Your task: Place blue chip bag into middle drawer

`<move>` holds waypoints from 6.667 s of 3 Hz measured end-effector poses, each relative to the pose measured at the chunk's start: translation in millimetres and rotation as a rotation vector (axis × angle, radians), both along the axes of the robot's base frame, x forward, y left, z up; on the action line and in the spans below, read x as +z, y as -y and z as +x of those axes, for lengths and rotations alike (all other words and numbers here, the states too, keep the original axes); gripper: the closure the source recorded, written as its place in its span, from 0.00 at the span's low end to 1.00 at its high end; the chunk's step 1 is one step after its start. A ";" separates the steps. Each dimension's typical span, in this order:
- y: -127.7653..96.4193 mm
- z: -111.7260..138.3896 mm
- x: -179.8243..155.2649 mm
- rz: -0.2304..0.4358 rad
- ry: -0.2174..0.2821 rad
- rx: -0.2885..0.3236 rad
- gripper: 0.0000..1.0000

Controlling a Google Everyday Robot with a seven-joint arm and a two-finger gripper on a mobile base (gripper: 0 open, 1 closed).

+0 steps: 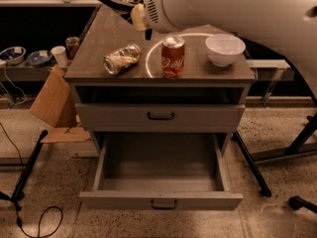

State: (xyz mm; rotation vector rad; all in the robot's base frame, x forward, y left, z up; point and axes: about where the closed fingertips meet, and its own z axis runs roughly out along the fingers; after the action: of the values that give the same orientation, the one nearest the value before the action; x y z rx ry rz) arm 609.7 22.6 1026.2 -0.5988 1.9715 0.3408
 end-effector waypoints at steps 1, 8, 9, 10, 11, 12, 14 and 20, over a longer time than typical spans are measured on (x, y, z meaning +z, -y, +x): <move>3.1 -22.4 0.3 0.006 -0.020 0.027 1.00; -2.4 -122.5 -162.3 0.070 -0.605 0.167 1.00; -2.6 -122.9 -163.0 0.070 -0.605 0.167 1.00; -8.4 -132.9 -185.1 0.081 -0.618 0.172 1.00; -22.4 -144.6 -217.8 0.110 -0.633 0.185 1.00; -43.8 -149.2 -255.0 0.137 -0.652 0.194 1.00; -92.4 -128.4 -337.2 0.173 -0.719 0.177 1.00; -133.9 -58.2 -513.6 0.137 -0.894 -0.058 1.00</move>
Offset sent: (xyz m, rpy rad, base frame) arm -0.0732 -0.0198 -0.0291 0.0033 0.1565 0.0464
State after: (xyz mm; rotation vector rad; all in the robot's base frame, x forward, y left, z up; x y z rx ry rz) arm 551.5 156.4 512.5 -0.3090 2.7718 0.8012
